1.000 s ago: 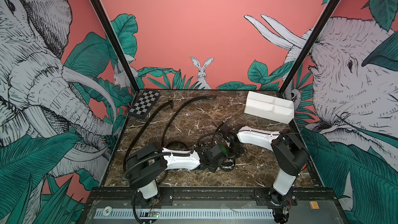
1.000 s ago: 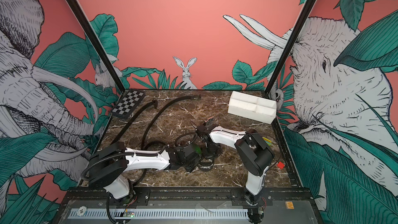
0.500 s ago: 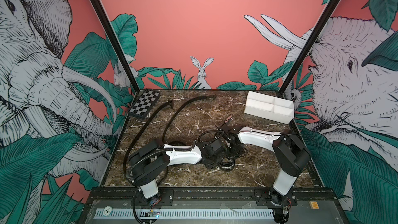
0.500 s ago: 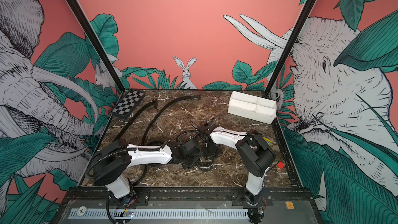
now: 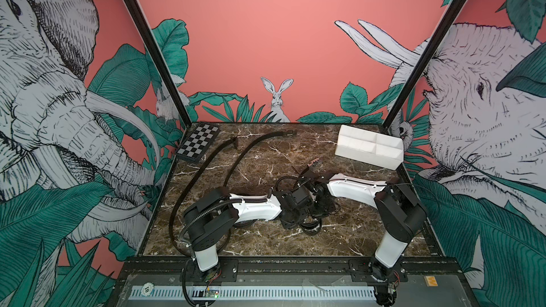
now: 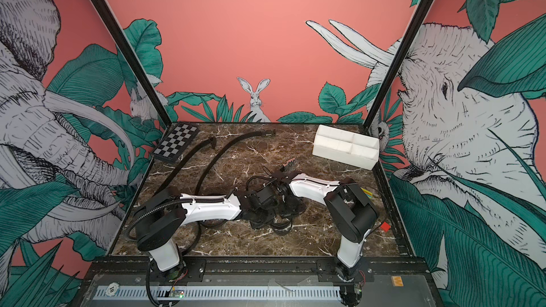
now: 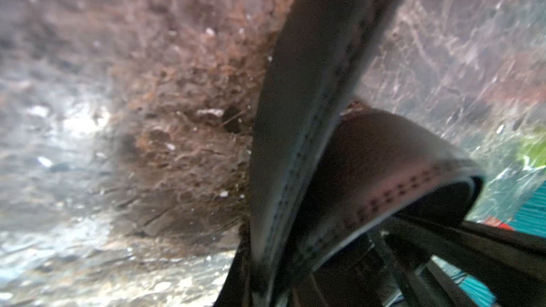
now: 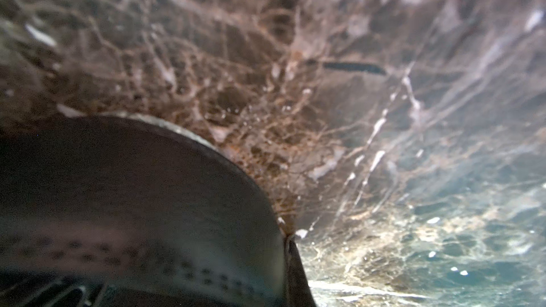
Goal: Place the belts into the storage roll
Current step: Roll the belt at the center of the board.
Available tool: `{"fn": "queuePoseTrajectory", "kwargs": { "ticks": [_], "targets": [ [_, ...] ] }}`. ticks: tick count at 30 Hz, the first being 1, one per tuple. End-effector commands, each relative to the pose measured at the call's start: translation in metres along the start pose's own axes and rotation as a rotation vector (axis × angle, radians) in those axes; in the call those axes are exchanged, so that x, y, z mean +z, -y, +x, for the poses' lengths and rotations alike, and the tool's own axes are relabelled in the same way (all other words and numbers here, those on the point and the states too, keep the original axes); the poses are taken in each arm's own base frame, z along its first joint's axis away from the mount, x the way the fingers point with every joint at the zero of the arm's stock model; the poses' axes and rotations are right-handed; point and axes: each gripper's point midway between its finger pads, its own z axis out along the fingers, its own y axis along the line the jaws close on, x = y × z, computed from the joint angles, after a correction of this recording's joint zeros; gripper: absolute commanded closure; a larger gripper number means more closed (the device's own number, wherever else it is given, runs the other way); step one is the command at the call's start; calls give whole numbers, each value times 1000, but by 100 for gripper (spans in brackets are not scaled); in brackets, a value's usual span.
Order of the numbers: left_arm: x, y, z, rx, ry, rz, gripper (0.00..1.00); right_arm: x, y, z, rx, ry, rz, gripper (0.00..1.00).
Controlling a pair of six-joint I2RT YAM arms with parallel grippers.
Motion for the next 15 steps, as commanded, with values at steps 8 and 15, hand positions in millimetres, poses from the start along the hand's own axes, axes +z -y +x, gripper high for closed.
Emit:
{"fn": "queuePoseTrajectory", "kwargs": {
  "ticks": [8,15],
  "targets": [
    [1,-58,-28,285,-15,-373,100,-28,-25,-20,21,111,-279,39],
    [-20,-71,-49,474,-10,-514,100,-70,15,-55,117,204,-313,28]
  ]
}}
